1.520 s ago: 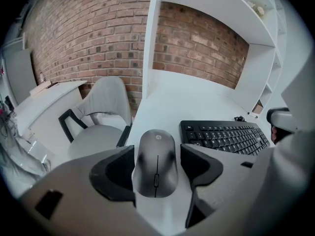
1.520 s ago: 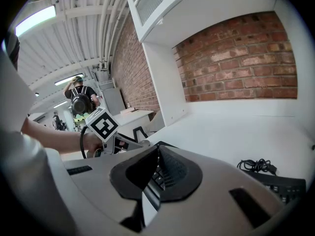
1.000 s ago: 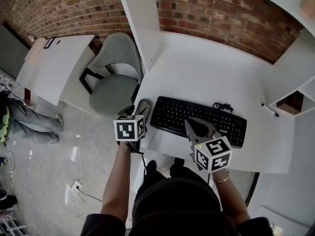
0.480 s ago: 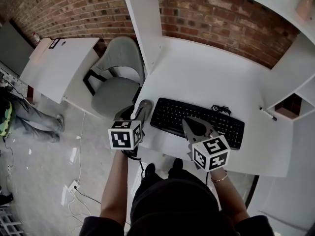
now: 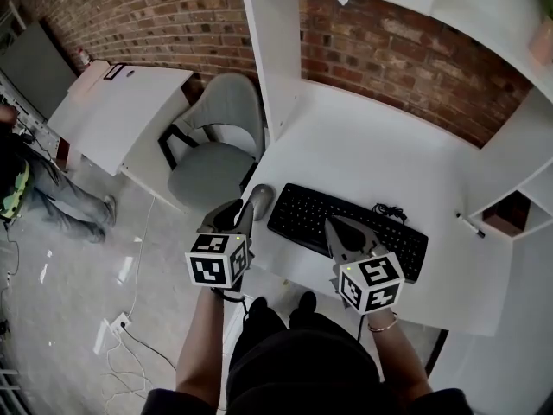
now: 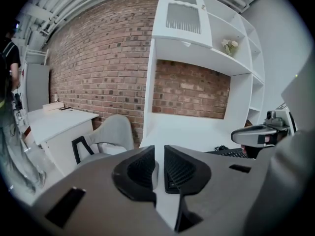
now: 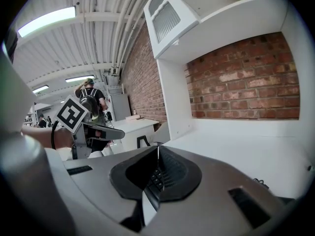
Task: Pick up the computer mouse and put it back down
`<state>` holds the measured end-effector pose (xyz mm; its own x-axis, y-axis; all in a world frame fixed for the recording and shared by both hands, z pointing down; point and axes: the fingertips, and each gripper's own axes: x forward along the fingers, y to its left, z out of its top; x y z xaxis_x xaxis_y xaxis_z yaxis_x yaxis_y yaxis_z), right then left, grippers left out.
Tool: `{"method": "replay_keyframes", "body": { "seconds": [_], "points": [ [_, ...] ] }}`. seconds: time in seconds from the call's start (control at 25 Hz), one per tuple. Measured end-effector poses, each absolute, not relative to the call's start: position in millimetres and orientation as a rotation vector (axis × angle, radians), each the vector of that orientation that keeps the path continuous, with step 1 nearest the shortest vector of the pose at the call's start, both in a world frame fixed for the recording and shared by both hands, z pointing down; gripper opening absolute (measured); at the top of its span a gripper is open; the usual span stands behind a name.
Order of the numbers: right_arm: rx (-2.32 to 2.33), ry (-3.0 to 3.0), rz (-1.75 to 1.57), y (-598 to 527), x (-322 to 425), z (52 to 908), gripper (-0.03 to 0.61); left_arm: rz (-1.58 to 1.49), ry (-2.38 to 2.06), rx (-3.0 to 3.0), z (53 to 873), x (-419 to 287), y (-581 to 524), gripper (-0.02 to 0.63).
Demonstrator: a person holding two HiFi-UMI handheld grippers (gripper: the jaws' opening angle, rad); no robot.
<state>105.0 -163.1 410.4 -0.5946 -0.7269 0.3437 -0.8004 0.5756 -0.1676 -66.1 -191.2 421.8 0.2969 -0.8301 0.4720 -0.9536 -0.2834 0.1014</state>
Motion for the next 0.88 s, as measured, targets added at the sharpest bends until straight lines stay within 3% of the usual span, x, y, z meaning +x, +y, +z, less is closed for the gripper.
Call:
{"method": "replay_keyframes", "body": {
  "seconds": [0.52, 0.88],
  "points": [
    [1.245, -2.601, 0.409, -164.4, 103.6, 400.4, 0.006, 0.325, -1.76, 2.221, 391.4, -80.2, -165.1, 0.011],
    [1.297, -2.587, 0.416, -173.7, 102.4, 397.1, 0.006, 0.295, -1.79, 2.209, 390.1, -100.8, -155.5, 0.009]
  ]
}}
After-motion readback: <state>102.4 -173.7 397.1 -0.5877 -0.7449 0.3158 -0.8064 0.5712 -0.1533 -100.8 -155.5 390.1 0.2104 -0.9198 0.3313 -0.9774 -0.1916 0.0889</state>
